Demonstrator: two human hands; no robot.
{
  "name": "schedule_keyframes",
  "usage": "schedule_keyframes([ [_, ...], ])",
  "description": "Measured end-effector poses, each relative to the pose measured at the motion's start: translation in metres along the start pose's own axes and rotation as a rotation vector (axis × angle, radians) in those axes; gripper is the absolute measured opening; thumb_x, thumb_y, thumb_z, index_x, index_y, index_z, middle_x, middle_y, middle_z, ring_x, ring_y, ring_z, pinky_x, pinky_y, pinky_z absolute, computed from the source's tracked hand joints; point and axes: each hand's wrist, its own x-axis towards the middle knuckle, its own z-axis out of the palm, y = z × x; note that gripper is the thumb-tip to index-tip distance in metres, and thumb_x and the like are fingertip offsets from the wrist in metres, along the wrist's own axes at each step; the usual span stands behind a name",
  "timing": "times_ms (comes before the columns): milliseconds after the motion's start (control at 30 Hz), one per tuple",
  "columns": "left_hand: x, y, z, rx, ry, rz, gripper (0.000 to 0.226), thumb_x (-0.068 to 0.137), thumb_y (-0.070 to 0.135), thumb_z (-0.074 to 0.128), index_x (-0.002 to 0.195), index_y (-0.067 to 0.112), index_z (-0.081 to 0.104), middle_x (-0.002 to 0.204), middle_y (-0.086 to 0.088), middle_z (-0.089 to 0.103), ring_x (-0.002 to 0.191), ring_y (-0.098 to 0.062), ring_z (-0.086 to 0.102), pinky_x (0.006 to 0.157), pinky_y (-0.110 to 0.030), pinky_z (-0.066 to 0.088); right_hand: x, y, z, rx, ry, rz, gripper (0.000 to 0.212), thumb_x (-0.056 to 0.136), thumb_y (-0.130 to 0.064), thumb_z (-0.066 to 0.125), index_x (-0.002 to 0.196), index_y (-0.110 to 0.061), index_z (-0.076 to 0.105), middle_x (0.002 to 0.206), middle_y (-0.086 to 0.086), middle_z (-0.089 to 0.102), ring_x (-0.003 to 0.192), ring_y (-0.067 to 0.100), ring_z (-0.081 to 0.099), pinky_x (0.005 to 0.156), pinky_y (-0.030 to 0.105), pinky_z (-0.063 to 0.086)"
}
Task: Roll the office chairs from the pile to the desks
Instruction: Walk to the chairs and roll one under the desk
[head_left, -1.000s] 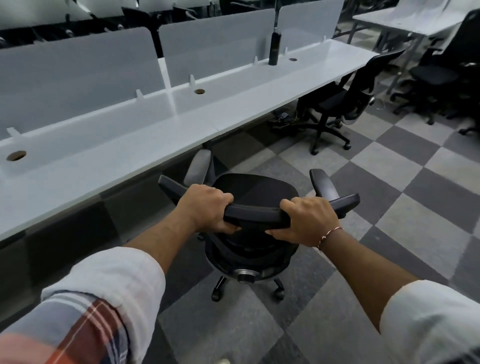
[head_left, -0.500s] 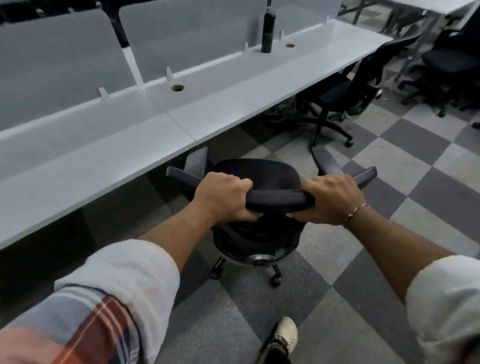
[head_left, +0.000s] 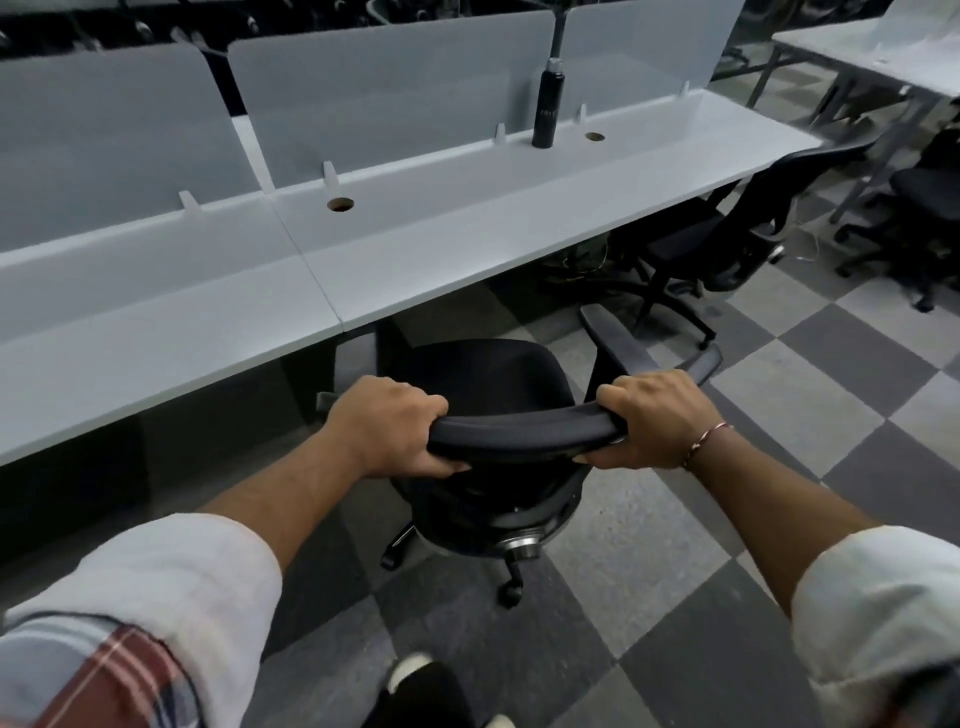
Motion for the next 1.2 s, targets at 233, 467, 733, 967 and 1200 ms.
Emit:
schedule_keyframes([
  [233,0.046,0.022,0.004,0.003,0.043,-0.034,0.069,0.066,0.090,0.031,0.073,0.028,0.060,0.061,0.010,0.061,0.054,-0.013,0.060,0.052,-0.026,0.029,0.013,0.063,0.015,0.025,0.019,-0.078,0.062,0.066,-0.083,0.052,0.075,-0.022,0.053,0.062,-0.006,0.055,0.052,0.019,0.054,0.052,0.026,0.029],
  [467,0.094,0.022,0.010,0.010,0.047,-0.065,0.065,0.067,0.090,0.033,0.073,0.030,0.057,0.059,0.012,0.059,0.054,-0.010,0.058,0.049,-0.025,0.022,0.036,0.114,0.031,0.016,0.030,-0.120,0.061,0.066,-0.084,0.052,0.074,-0.023,0.052,0.062,-0.007,0.055,0.053,0.018,0.054,0.050,0.028,0.039],
  [733,0.159,0.017,0.018,0.006,-0.049,-0.167,0.068,0.063,0.092,0.037,0.078,0.029,0.059,0.069,0.012,0.061,0.067,-0.011,0.061,0.056,-0.028,0.030,0.068,0.175,0.052,0.027,0.064,-0.138,0.063,0.063,-0.083,0.055,0.072,-0.020,0.053,0.062,-0.003,0.057,0.055,0.025,0.059,0.048,0.030,0.040],
  [967,0.203,0.031,0.013,0.035,-0.182,-0.228,0.062,0.070,0.089,0.050,0.088,0.031,0.063,0.080,0.014,0.062,0.080,-0.010,0.059,0.064,-0.029,0.035,0.081,0.217,0.063,0.046,0.052,-0.166,0.068,0.064,-0.086,0.047,0.078,-0.020,0.054,0.066,-0.002,0.060,0.060,0.027,0.061,0.053,0.034,0.047],
  [1200,0.214,0.062,0.004,0.036,-0.272,-0.338,0.062,0.071,0.088,0.052,0.089,0.031,0.068,0.064,0.014,0.053,0.073,-0.009,0.059,0.070,-0.028,0.049,0.074,0.241,0.068,0.091,0.090,-0.254,0.063,0.063,-0.085,0.047,0.073,-0.024,0.035,0.063,-0.001,0.056,0.057,0.027,0.060,0.051,0.031,0.037],
])
